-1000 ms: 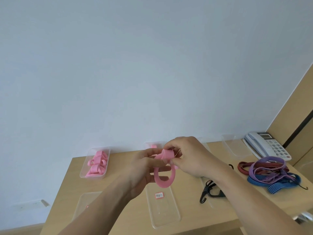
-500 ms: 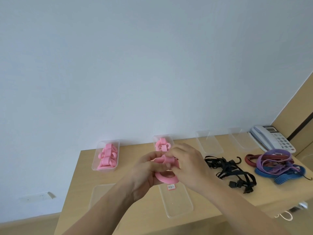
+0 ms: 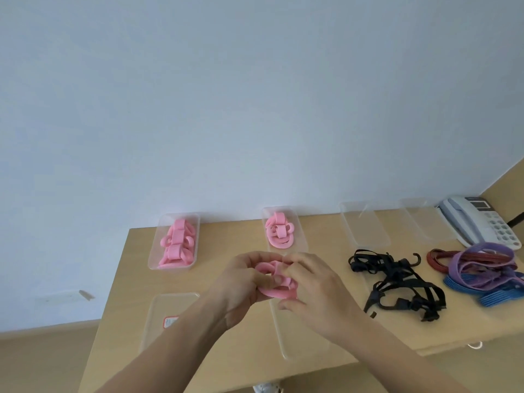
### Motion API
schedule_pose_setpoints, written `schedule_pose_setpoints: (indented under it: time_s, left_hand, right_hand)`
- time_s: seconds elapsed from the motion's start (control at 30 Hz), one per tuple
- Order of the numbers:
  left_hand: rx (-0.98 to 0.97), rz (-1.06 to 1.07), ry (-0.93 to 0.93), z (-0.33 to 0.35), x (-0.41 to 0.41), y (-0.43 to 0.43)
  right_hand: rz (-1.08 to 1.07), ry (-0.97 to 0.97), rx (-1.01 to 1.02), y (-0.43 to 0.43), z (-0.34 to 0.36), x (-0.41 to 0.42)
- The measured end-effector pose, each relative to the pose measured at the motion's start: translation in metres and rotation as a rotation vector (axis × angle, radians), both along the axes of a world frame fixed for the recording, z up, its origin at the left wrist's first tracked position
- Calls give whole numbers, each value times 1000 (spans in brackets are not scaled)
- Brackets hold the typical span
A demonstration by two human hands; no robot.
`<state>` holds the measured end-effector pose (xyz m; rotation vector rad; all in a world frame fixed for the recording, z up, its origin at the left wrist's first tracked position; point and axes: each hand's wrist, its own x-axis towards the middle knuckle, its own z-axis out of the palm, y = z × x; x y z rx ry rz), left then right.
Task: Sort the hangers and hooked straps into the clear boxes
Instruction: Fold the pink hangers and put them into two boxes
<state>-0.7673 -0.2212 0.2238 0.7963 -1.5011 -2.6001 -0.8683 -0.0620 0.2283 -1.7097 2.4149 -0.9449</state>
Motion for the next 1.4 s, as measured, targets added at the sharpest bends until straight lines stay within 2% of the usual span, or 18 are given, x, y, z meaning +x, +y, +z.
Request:
schedule_pose_setpoints:
  time_s: [0.1, 0.27, 0.47, 0.6, 0.83, 0.93, 0.97, 1.07, 1.2, 1.27, 1.33, 1.4]
  left_hand:
    - [21, 2, -44, -12, -15, -4]
    - [-6, 4, -115, -29, -48, -16]
    - [-334, 100, -326, -49, -89, -44]
    - [-489, 148, -482, -71, -112, -49]
    - [-464, 216, -543, -93, -126, -52]
    - [-458, 216, -545, -96, -126, -54]
    - [-460, 216, -546, -96, -127, -54]
    - [-475, 207, -555, -94, -127, -53]
    - [-535, 175, -550, -88, -121, -53]
    - [-582, 157, -545, -82, -116, -52]
    - [-624, 140, -529, -75, -110, -51]
    - [-689, 110, -504, -66, -103, -48]
  right_hand:
    - [-3, -101, -41, -9, -11, -21]
    - [-33, -220, 10, -25, -30, -60]
    - [-99, -121, 109, -57, -52, -128]
    - [-26, -116, 248, -85, -66, -155]
    - [23, -160, 488, -102, -92, -176]
    - [31, -265, 423, -105, -99, -178]
    - [46, -231, 421, -105, -102, -178]
    - [42, -102, 580, -108, -106, -176]
    - [100, -103, 639, -105, -105, -184]
    - [200, -108, 571, -97, -92, -183]
    - [176, -222, 410, -90, -82, -176]
    - [111, -267, 394, -82, -79, -167]
